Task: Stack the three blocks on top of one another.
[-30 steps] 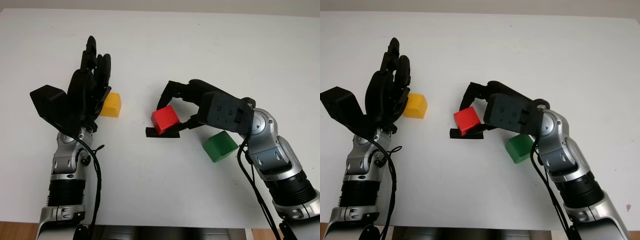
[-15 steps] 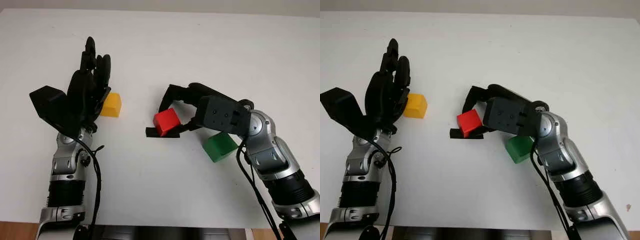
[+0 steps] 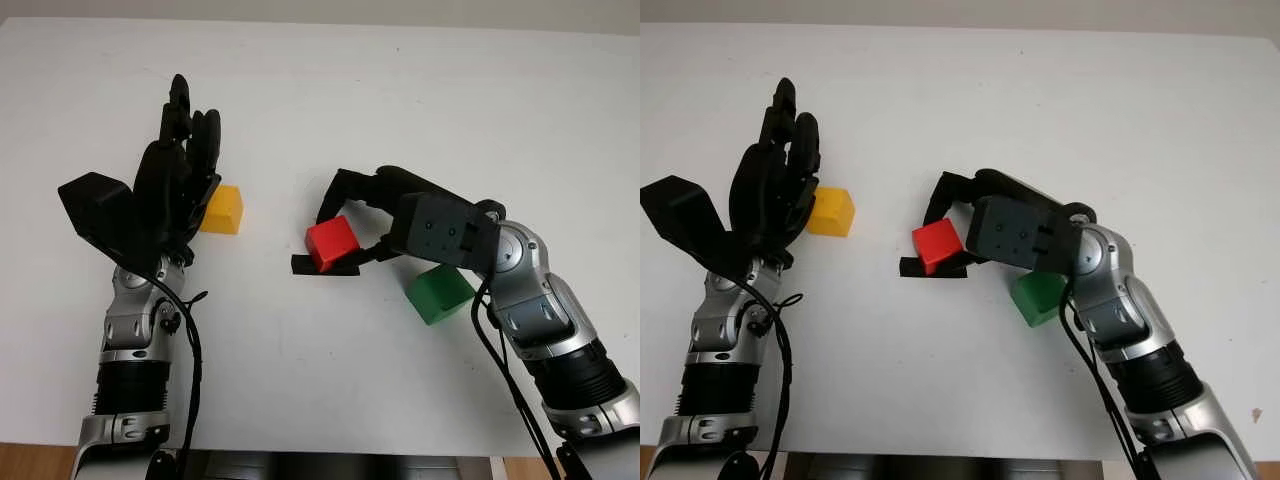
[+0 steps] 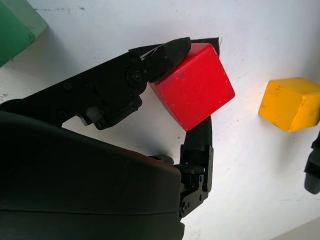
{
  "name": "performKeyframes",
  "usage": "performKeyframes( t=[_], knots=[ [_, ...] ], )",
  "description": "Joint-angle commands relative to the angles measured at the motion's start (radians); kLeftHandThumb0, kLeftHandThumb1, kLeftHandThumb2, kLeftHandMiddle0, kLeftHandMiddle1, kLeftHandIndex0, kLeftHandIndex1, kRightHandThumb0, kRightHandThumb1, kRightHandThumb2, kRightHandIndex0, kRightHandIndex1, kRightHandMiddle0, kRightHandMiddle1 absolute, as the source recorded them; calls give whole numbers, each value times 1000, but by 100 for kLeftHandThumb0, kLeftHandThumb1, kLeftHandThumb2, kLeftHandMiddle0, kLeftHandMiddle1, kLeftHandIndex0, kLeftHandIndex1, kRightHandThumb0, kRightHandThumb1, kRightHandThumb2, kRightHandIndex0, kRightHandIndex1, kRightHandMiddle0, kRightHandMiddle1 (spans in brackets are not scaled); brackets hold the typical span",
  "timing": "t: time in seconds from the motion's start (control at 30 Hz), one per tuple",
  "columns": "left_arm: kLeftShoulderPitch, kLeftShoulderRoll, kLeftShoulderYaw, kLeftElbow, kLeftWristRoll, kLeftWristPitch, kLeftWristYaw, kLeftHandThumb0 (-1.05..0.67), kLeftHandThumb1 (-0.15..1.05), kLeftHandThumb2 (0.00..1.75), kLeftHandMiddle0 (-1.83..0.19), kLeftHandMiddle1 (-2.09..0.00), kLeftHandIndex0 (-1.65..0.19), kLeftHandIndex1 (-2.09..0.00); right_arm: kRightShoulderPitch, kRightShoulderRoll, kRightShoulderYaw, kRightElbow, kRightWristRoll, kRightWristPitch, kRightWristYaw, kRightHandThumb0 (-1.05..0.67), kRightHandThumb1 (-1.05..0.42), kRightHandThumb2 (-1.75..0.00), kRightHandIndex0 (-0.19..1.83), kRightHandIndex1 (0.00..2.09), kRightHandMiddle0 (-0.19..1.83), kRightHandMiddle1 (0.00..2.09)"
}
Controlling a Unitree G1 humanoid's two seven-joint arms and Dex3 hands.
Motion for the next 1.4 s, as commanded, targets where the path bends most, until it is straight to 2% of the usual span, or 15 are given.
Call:
performKeyframes(
  t=[0.0,0.3,0.43,0.5,0.67,0.77,0.87,1.0,1.17,1.3,1.37],
  knots=[
    [11,0,2,-16,-2,-1,3,-72,105,42,19,-2,18,-4,15,1,-12,-2,10,-24,-8,-42,-95,-5,29,5,34,153],
    [10,6,-1,-9,2,-10,-5,-72,105,43,19,-2,18,-5,27,-2,-17,-3,16,-57,-15,-41,-94,-5,26,4,33,150],
    [12,4,1,-18,0,2,1,-72,105,43,19,-2,18,-5,26,-5,-8,-6,2,-45,-9,-45,-94,-5,22,2,21,143],
    [13,4,1,-19,0,1,1,-72,105,43,19,-1,19,-5,23,-9,-4,-7,-6,-44,-4,-47,-93,-5,18,2,14,122],
    [13,5,-2,-15,6,-6,2,-73,105,43,19,-2,19,-5,2,-45,13,-1,-29,-97,33,-63,-92,-5,-8,1,3,43],
    [14,4,0,-17,1,-3,-1,-72,105,43,19,-1,19,-5,-14,-66,2,1,-17,-139,69,-70,-90,-5,-18,0,-11,22],
    [14,7,1,-17,-2,-2,-6,-72,105,43,19,0,19,-4,-25,-74,-14,-2,-4,-162,81,-74,-90,-5,-19,0,-18,10],
    [15,17,-1,-14,7,-9,-11,-73,105,44,19,0,19,-3,-41,-82,-49,-24,12,-166,77,-78,-91,-6,-19,0,-19,1],
    [18,30,6,-21,10,-25,-20,-75,105,44,19,0,19,-2,-60,-94,-136,-110,67,-87,94,-86,-97,-7,-19,0,-19,0],
    [12,44,15,-15,3,-71,-40,-73,105,40,19,-2,18,-4,-47,-52,-229,-189,137,21,37,-87,-104,-31,-19,0,-19,0],
    [7,75,7,-22,45,-95,-33,-72,105,40,16,-4,15,-5,-42,-11,-286,-187,199,17,-18,-84,-105,-38,-19,0,-19,0]
  ],
)
